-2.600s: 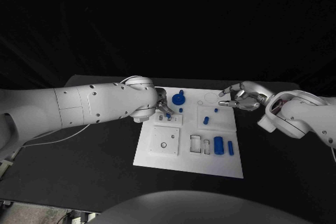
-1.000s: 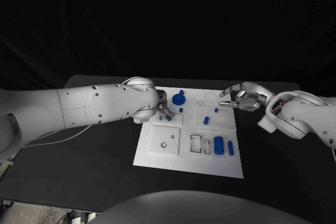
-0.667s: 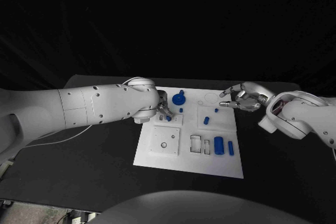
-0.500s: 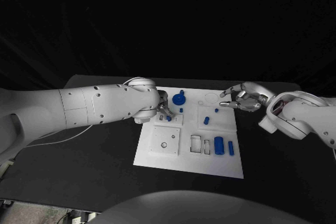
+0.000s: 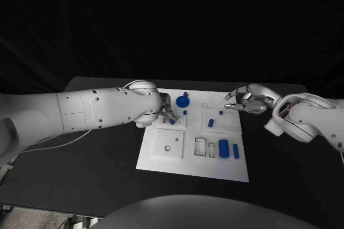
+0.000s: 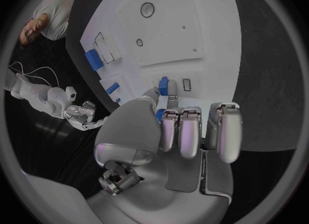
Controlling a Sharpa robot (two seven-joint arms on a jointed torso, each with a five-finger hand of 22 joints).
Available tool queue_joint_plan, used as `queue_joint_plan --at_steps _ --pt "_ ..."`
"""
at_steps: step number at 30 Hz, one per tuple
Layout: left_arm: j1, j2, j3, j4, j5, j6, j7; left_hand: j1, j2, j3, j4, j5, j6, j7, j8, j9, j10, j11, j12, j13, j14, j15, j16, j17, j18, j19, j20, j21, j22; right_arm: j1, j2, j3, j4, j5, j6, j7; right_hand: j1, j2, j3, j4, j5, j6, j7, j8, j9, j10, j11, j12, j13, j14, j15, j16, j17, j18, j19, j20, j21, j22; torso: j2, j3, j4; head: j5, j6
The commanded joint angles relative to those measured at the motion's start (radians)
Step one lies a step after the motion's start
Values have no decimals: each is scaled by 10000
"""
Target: Assemble the parts on the task board
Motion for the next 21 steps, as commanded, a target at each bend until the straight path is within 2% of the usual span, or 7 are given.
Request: queue_joint_plan --at_steps 1,5,11,21 --pt "-14 -98 -2 223 -335 -695 118 38 -68 58 -12 -7 98 -32 5 30 1005 -6 -29 2629 1037 -92 25 2631 -66 814 -68 -10 2373 -17 -8 -2 14 -23 65 76 120 -17 3 -54 3 -37 2 -38 -17 1050 79 38 2629 1026 64 35 2630 80 -80 23 -50 2132 -6 -2 13 -9 0" --pt "-14 -262 2 560 -754 -1157 121 22 -100 63 11 -20 122 -34 8 45 1005 -15 -29 2629 1037 -104 25 2631 -73 837 -76 6 2395 -31 -21 -2 16 -23 55 83 120 -17 3 -54 3 -37 2 -38 -17 1050 79 38 2629 1026 64 35 2630 80 -80 23 -50 2132 -9 2 7 -8 0" --pt "-16 -411 0 921 -1245 -1387 97 -55 -118 80 122 -64 68 -17 -53 52 1005 -13 -29 2629 1037 -114 25 2631 -73 842 -90 6 2397 -68 -57 -2 31 -22 18 105 125 -17 1 -60 5 -47 0 -44 -22 1050 78 38 2629 1026 64 35 2630 83 -89 23 -60 2128 -17 5 10 19 0" --pt "-74 -519 -4 1026 -1912 -1749 75 -79 -106 101 170 -74 50 -13 -73 60 1005 -10 -29 2629 1037 -115 25 2631 -80 863 -94 20 2417 -144 -79 -2 10 -19 -44 146 143 -15 -3 -78 14 -81 -6 -64 -38 1050 75 38 2629 1026 64 35 2630 85 -95 23 -67 2126 -30 13 1 43 0"
